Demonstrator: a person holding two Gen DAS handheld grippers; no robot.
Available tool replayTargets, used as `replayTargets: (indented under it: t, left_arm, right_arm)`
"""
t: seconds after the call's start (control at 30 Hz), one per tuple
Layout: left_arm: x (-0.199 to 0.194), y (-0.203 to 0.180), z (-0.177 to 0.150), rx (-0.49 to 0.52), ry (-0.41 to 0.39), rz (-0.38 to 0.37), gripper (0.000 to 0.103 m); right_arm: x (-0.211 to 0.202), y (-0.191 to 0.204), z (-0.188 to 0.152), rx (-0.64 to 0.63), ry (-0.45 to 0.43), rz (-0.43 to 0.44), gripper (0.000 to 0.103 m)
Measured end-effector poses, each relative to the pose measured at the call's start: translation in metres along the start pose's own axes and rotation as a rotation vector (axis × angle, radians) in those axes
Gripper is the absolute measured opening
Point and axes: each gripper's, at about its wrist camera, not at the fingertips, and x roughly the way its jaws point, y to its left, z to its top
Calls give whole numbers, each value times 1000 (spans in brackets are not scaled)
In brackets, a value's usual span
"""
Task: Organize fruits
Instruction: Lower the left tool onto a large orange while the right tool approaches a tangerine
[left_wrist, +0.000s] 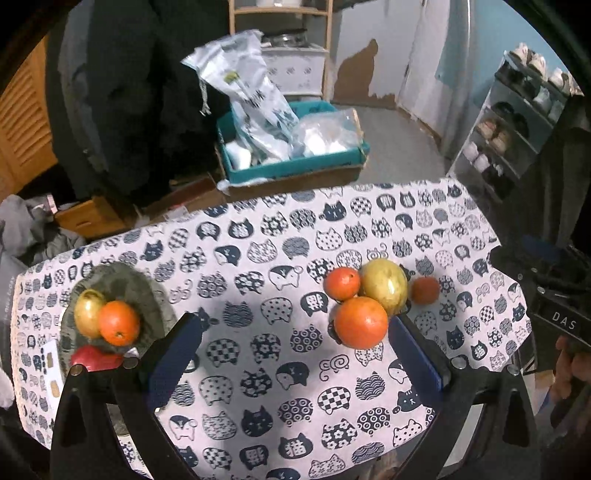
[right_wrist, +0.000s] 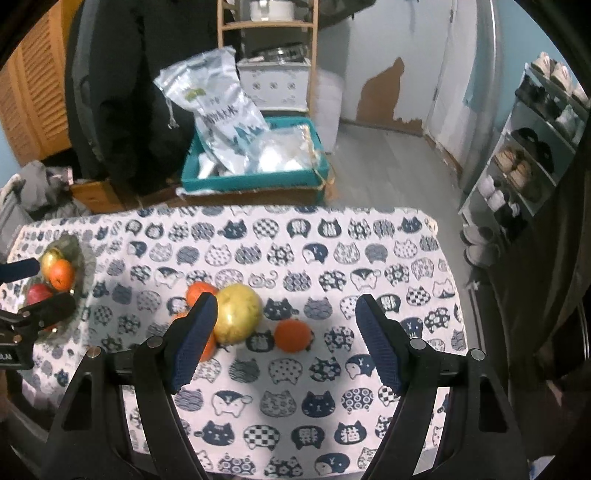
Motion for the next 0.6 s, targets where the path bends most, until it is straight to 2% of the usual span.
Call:
replayTargets:
  t: [0.6]
  left_arm:
    - [95,-38,-7,39,148,-46,102]
  right_arm:
    - [102,-26,-34,51,245,50,77]
